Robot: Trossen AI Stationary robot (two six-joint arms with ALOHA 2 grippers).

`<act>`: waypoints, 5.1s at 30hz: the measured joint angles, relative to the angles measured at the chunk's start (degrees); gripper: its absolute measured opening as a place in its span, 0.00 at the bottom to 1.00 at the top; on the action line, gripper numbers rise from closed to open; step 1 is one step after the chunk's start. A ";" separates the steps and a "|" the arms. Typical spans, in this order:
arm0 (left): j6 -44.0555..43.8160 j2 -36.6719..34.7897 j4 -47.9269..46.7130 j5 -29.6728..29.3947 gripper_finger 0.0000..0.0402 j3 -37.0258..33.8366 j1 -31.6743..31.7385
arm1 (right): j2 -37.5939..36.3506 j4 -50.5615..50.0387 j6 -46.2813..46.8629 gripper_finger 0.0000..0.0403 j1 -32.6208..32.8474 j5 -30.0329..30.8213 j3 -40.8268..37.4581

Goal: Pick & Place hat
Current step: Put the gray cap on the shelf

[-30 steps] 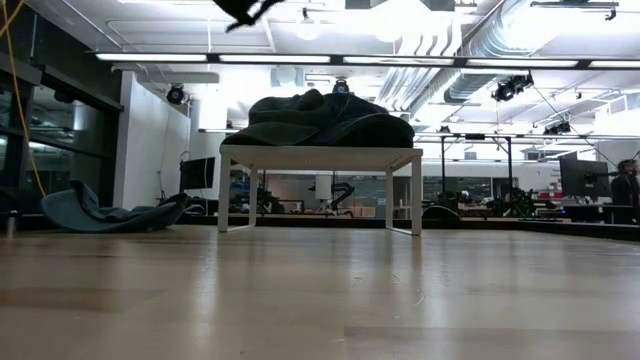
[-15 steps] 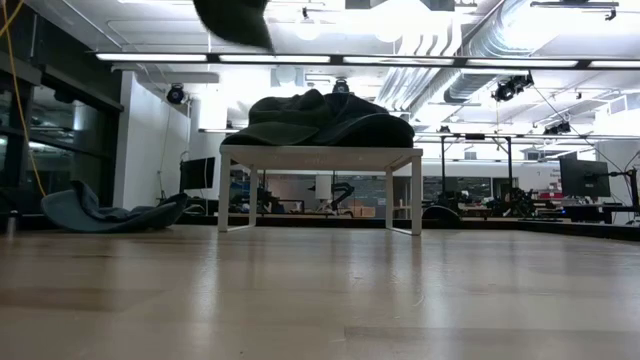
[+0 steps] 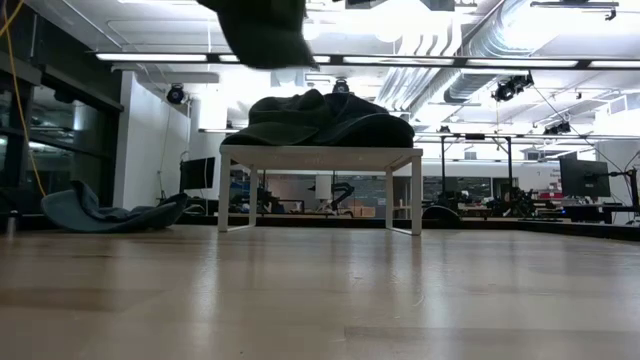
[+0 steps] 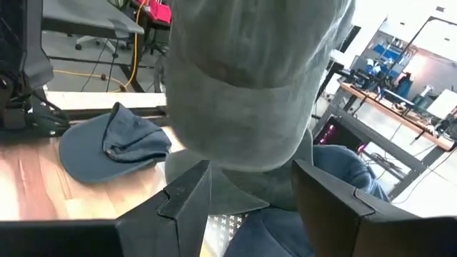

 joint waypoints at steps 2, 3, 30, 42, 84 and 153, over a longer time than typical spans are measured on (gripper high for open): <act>1.01 0.38 -0.24 0.18 0.05 0.00 -0.01 | 0.00 0.90 -0.06 0.46 -0.45 -0.40 0.00; 1.79 0.42 -0.70 0.22 0.05 0.00 -0.02 | 0.00 1.62 -0.06 0.46 -0.80 -1.17 0.00; 22.72 0.42 -28.71 -18.31 0.05 -0.02 -8.23 | 0.02 -11.07 0.29 0.47 -21.83 -53.45 16.88; 20.65 0.42 -28.58 -25.44 0.05 -0.02 -20.66 | 1.28 -16.61 -1.79 0.47 -18.56 -61.53 19.26; 5.72 0.42 -17.26 -34.31 0.16 0.00 -29.79 | 4.37 -21.80 4.25 0.03 -11.72 -55.41 19.08; -23.52 5.61 -25.07 -115.52 0.67 18.93 -54.90 | -0.30 -11.02 -6.54 0.00 -6.98 -25.67 19.12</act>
